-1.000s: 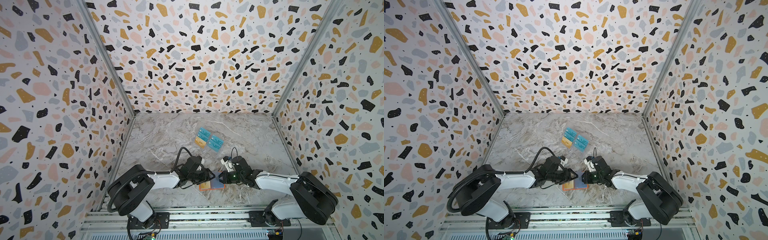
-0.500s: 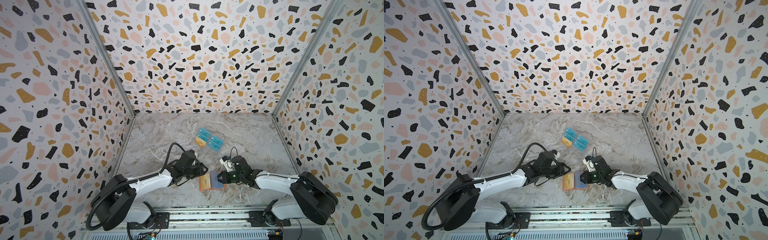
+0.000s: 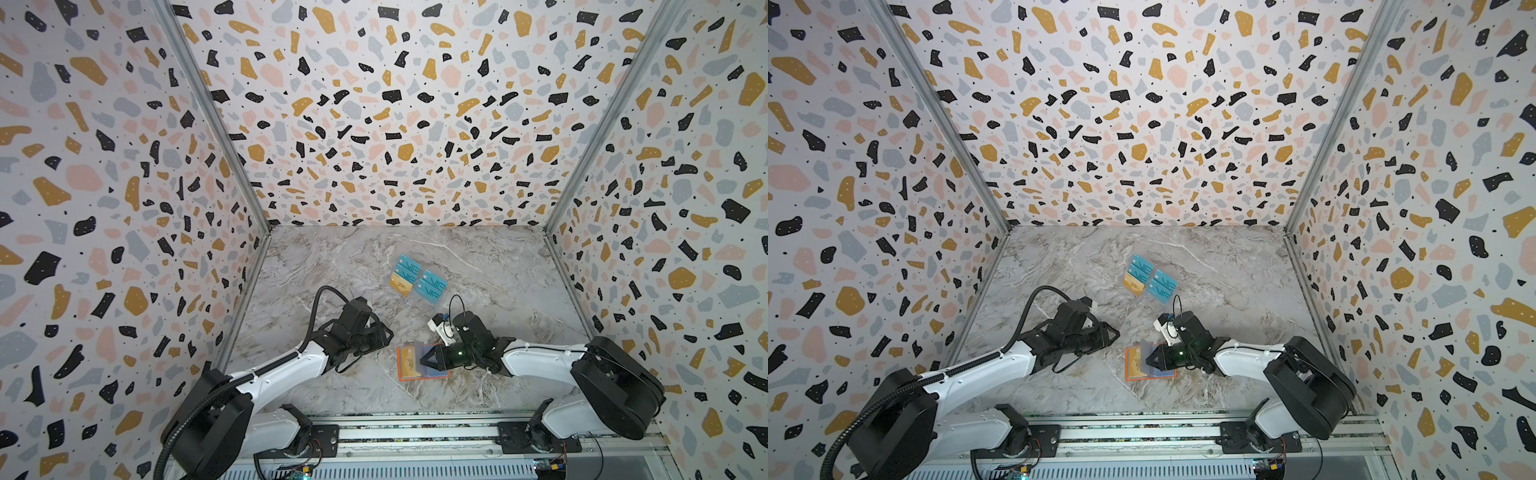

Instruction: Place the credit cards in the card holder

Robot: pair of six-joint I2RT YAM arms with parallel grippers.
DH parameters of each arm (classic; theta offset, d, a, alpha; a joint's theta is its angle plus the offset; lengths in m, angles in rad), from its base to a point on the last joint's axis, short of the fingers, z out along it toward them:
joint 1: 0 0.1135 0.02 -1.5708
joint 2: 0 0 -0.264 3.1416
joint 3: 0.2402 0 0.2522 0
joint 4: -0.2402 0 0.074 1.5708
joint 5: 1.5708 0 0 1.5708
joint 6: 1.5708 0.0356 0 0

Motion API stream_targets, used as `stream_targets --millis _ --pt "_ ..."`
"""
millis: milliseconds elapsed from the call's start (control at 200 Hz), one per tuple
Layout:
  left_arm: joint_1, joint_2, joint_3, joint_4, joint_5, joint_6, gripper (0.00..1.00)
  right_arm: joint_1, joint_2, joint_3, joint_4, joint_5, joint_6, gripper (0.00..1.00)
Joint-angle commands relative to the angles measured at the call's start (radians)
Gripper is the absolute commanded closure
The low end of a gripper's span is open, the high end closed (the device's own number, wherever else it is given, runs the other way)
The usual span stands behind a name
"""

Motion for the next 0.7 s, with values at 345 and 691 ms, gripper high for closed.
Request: stream_targets --millis 345,691 --pt "-0.096 0.090 -0.004 0.120 0.125 -0.022 0.54 0.051 0.090 0.005 0.176 0.010 0.093 0.84" --pt "-0.188 0.183 -0.029 0.283 0.099 -0.138 0.59 0.058 0.074 -0.008 0.230 0.059 0.160 0.85"
